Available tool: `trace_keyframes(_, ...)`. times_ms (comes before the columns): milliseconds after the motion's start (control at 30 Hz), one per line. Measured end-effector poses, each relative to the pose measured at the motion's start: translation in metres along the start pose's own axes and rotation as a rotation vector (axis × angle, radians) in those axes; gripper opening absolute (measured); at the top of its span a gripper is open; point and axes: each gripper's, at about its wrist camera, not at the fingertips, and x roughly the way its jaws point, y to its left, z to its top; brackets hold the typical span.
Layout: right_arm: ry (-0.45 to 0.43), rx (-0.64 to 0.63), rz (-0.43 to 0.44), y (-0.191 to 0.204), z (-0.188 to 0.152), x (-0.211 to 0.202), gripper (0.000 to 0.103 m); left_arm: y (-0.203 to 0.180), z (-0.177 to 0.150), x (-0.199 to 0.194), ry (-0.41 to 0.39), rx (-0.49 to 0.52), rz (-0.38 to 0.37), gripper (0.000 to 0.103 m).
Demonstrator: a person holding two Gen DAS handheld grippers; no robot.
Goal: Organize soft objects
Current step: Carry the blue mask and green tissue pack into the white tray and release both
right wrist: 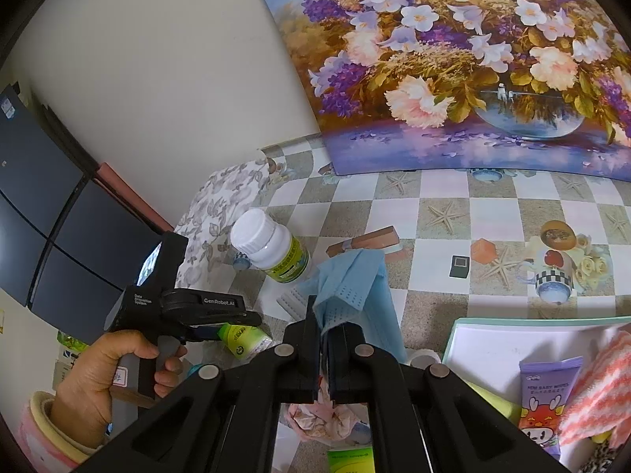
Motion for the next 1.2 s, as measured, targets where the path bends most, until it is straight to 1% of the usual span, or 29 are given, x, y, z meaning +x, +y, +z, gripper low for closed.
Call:
trace_keyframes(133,0.000,0.004,0.000,-0.001,0.000,-0.001,0.003,-0.011,-0.002,-0.007,-0.014,0.004,-0.008,0.060)
trace_keyframes(300,-0.015,0.017,0.002,-0.004,0.002,-0.011,0.003,-0.013,-0.005,-0.048,-0.059,0.017,-0.025,0.060)
trace_keyframes(400,-0.039,0.019,0.003,-0.004,0.003,-0.025,0.003,-0.022,-0.013,-0.074,-0.106,0.039,-0.035,0.060)
trace_keyframes(500,-0.070,0.023,-0.001,-0.005,0.004,-0.044,0.003,-0.036,-0.027,-0.104,-0.168,0.081,-0.053,0.060)
trace_keyframes(600,-0.107,0.033,-0.006,-0.009,0.004,-0.069,0.003,-0.058,-0.054,-0.132,-0.233,0.145,-0.083,0.060)
trace_keyframes(633,-0.120,0.037,-0.009,-0.011,0.004,-0.078,0.003,-0.058,-0.060,-0.134,-0.241,0.165,-0.089,0.060)
trace_keyframes(767,-0.161,0.058,-0.043,-0.022,0.001,-0.111,0.003,-0.087,-0.100,-0.146,-0.272,0.245,-0.157,0.060)
trace_keyframes(867,-0.191,0.082,-0.069,-0.034,-0.005,-0.136,0.003,-0.111,-0.130,-0.149,-0.289,0.304,-0.171,0.060)
trace_keyframes(1000,-0.226,0.113,-0.116,-0.051,-0.015,-0.168,0.003,-0.139,-0.168,-0.140,-0.304,0.386,-0.185,0.060)
trace_keyframes(1100,-0.242,0.131,-0.157,-0.064,-0.022,-0.188,0.003,-0.162,-0.200,-0.131,-0.311,0.459,-0.174,0.060)
trace_keyframes(1200,-0.243,0.148,-0.200,-0.076,-0.031,-0.203,0.003,-0.177,-0.222,-0.116,-0.309,0.512,-0.167,0.060)
